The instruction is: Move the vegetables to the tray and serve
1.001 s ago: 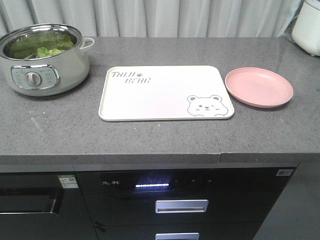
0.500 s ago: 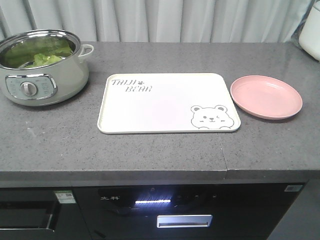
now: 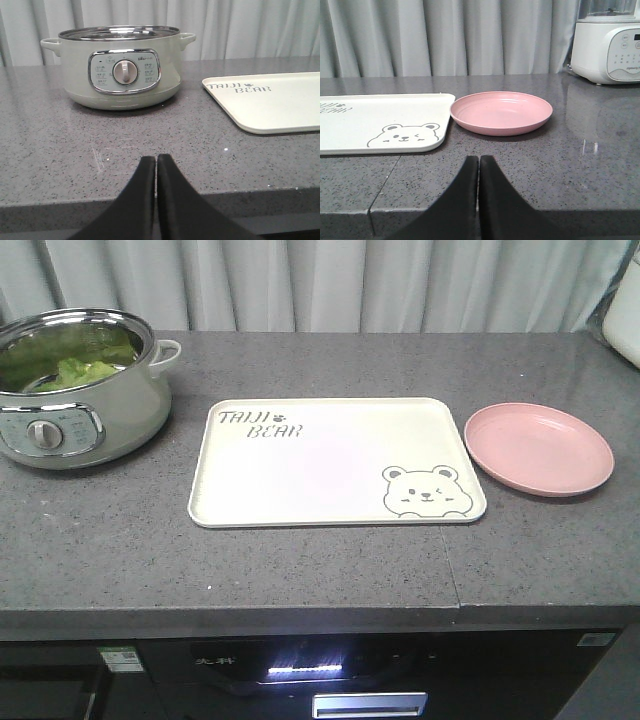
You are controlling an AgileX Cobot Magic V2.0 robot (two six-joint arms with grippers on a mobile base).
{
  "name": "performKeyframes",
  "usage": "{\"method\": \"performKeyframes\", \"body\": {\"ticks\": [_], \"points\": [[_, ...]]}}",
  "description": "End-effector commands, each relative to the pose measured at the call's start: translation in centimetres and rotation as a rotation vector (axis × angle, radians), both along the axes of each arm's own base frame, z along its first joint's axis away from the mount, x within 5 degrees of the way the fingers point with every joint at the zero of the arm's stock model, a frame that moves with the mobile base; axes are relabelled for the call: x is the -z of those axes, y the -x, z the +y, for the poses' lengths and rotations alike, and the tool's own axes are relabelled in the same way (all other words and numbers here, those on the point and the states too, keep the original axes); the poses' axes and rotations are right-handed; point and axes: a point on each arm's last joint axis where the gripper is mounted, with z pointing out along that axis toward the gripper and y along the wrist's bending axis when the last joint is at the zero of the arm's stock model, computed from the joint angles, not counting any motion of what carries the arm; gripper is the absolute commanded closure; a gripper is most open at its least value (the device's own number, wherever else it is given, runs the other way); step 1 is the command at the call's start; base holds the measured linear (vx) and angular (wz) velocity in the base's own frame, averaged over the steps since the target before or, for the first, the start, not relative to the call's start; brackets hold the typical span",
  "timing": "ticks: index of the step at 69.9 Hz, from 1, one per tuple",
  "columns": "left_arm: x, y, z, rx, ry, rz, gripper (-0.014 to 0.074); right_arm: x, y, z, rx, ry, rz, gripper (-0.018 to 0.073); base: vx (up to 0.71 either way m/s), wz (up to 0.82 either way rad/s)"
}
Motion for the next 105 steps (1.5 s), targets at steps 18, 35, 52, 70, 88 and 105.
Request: {"method": "performKeyframes", "body": {"ticks": [18,35,52,70,88,105], "points": [[0.14,-0.03,0.01,-0.003,0.013,-0.066,0.0602,-0.22,0.00,0.04,-0.003,0.004,-0.069,0.0562,0.05,-0.01],[0.14,-0.03,0.01,-0.003,0.013,-0.066,0.0602,-0.22,0.00,0.04,-0.003,0.004,-0.069,0.0562,0.04,-0.01],[0.14,-0.03,0.01,-0.003,0.013,-0.066,0.0602,-0.22,0.00,0.04,-0.003,0.004,-0.069,0.0562,0.04,-0.01],[0.14,-0.03,0.01,-0.003,0.013,-0.066,0.0602,-0.22,0.00,0.04,-0.003,0.004,-0.069,0.0562,0.04,0.00],[0.14,-0.03,0.01,-0.003,0.013,-0.066,0.0602,-0.21,0.00,0.04,-0.003,0.004,-0.069,0.0562,0.04,0.00],[0.14,-0.03,0.01,-0.003,0.013,-0.066,0.0602,-0.21,0.00,0.04,-0.003,0.004,-0.069,0.0562,0.03,0.00]]}}
